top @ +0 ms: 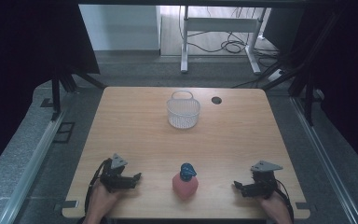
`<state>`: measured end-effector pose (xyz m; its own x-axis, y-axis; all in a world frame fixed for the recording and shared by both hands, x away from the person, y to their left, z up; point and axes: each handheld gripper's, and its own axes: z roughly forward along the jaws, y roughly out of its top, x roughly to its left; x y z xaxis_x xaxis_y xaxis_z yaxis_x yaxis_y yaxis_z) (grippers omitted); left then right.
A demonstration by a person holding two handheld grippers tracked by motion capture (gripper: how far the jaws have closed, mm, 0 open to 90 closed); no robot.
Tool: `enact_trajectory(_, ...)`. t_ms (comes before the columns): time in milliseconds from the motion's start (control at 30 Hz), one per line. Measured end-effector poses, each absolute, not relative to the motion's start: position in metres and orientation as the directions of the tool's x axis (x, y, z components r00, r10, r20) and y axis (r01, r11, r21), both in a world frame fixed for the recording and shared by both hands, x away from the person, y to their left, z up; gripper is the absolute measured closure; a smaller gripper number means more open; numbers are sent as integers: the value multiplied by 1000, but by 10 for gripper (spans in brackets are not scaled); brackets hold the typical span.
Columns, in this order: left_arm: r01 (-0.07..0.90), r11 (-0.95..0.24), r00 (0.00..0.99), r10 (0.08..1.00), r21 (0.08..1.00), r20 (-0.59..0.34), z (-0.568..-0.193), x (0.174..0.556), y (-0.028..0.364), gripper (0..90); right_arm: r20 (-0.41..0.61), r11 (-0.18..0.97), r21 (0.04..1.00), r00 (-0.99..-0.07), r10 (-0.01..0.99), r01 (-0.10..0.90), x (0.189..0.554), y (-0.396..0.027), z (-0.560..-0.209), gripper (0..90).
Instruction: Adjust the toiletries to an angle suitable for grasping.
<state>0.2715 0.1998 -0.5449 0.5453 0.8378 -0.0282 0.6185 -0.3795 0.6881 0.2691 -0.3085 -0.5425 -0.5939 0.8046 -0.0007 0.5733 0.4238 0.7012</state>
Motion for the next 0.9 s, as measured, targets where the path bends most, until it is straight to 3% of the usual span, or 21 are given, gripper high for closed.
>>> enact_trajectory(900,619,-379,546,837,688,-30,-545,272,200,105,3,421,702,-594,805,575,269,-309,-542,0)
